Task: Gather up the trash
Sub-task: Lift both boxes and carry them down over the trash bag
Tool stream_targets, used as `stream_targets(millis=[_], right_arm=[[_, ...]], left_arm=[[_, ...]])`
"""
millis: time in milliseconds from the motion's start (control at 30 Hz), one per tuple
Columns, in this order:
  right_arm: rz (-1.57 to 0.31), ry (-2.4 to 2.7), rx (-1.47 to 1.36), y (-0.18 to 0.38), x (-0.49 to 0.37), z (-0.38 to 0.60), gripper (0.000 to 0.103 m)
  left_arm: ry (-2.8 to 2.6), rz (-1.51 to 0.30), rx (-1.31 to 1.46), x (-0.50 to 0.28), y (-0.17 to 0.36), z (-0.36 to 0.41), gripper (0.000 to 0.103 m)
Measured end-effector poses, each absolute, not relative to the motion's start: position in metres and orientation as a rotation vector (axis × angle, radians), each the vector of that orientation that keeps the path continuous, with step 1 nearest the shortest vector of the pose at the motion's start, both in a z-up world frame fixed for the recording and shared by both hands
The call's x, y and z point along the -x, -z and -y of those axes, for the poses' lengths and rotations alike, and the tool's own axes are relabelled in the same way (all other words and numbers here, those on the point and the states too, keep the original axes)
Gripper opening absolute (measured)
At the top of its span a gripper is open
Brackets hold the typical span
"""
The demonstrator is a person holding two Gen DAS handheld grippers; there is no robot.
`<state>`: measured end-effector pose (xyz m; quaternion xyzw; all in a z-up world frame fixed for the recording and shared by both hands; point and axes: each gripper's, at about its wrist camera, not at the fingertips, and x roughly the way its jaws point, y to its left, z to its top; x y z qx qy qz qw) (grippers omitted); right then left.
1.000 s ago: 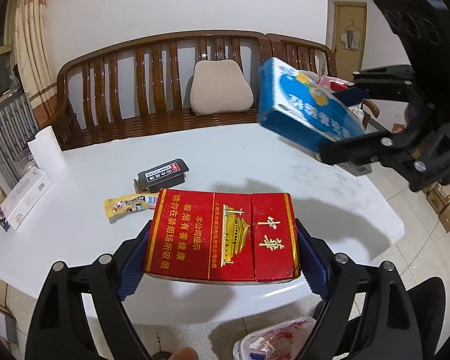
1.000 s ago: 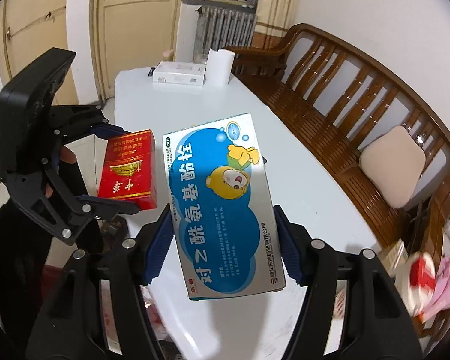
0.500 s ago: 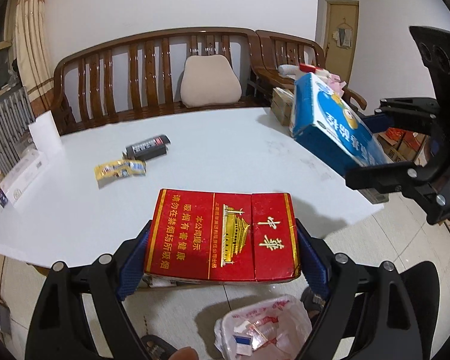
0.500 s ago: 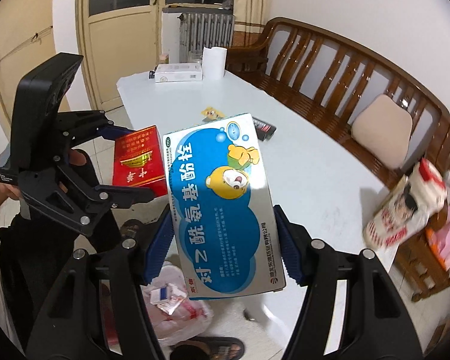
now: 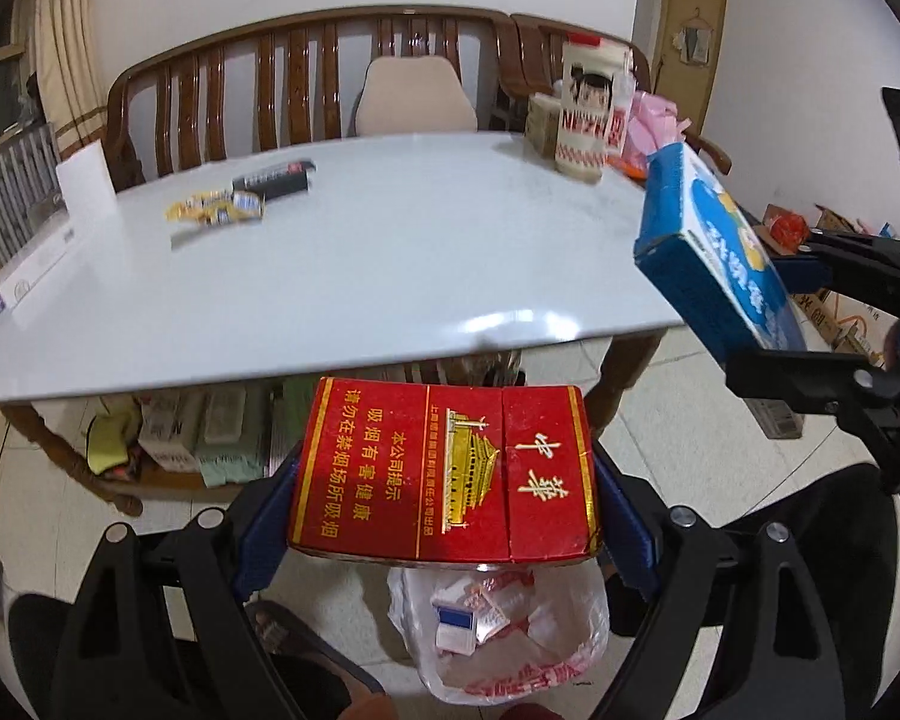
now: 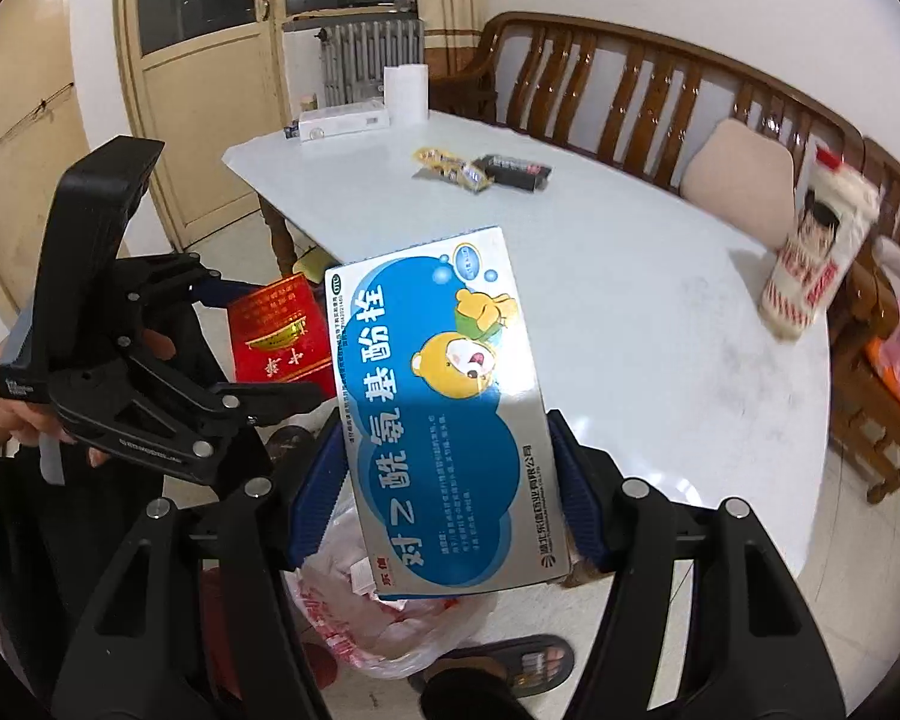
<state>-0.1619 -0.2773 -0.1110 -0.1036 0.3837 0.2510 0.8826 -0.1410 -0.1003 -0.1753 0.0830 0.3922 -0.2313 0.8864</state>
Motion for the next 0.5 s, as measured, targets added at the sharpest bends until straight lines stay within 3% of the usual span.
stream_targets(millis=[500], right_arm=[[-0.877, -0.373, 0.053, 0.183, 0.181, 0.272, 0.062]], left_arm=[[0.454, -1.037, -0.144, 0.145, 0.278, 0.109, 0.084]])
